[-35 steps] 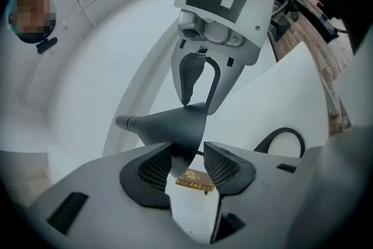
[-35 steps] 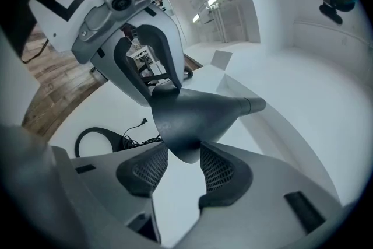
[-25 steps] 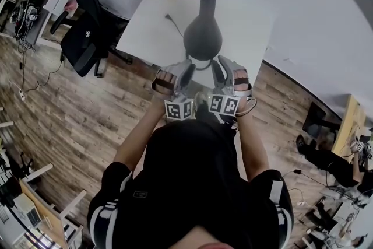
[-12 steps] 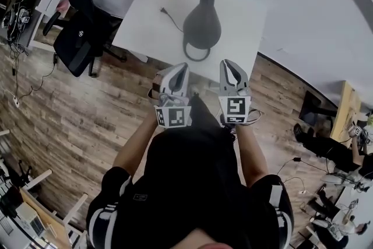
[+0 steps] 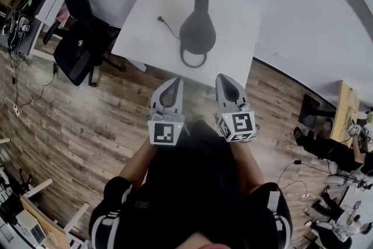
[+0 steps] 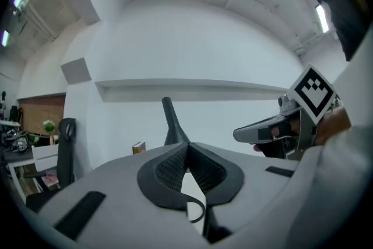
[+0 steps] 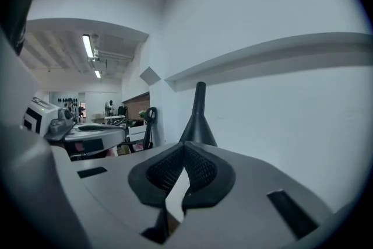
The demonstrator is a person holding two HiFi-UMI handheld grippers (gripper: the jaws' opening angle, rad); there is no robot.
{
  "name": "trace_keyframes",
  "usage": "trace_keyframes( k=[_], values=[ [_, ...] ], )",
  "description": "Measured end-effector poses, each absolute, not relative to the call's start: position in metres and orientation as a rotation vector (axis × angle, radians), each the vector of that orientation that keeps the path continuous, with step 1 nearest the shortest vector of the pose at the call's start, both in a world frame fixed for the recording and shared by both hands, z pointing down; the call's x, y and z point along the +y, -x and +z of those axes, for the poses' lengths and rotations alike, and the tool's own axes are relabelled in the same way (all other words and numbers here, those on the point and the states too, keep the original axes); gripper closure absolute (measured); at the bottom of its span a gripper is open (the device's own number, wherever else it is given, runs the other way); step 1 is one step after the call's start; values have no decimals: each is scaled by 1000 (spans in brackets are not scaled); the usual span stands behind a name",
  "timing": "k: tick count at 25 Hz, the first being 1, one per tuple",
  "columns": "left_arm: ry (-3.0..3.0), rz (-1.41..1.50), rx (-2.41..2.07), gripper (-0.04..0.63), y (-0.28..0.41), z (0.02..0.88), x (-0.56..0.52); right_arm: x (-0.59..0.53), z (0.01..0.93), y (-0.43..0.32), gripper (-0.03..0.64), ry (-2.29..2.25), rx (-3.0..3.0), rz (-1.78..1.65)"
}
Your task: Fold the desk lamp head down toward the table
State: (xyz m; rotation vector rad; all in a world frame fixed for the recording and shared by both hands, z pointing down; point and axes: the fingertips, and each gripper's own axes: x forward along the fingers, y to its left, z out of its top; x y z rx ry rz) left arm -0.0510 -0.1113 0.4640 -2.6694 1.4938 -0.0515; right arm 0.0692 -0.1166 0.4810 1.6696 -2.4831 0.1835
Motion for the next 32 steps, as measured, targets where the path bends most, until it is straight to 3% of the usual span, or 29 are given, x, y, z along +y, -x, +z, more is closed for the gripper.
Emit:
trace_keyframes(
  k=[13, 32],
  values=[
    [2636, 151, 1758, 569, 45, 439, -84, -89, 465, -99, 603, -1670, -2567, 247],
    [2607, 96, 1746, 569, 12, 440, -71, -70, 462, -112, 604, -1596, -2646, 262]
  ],
)
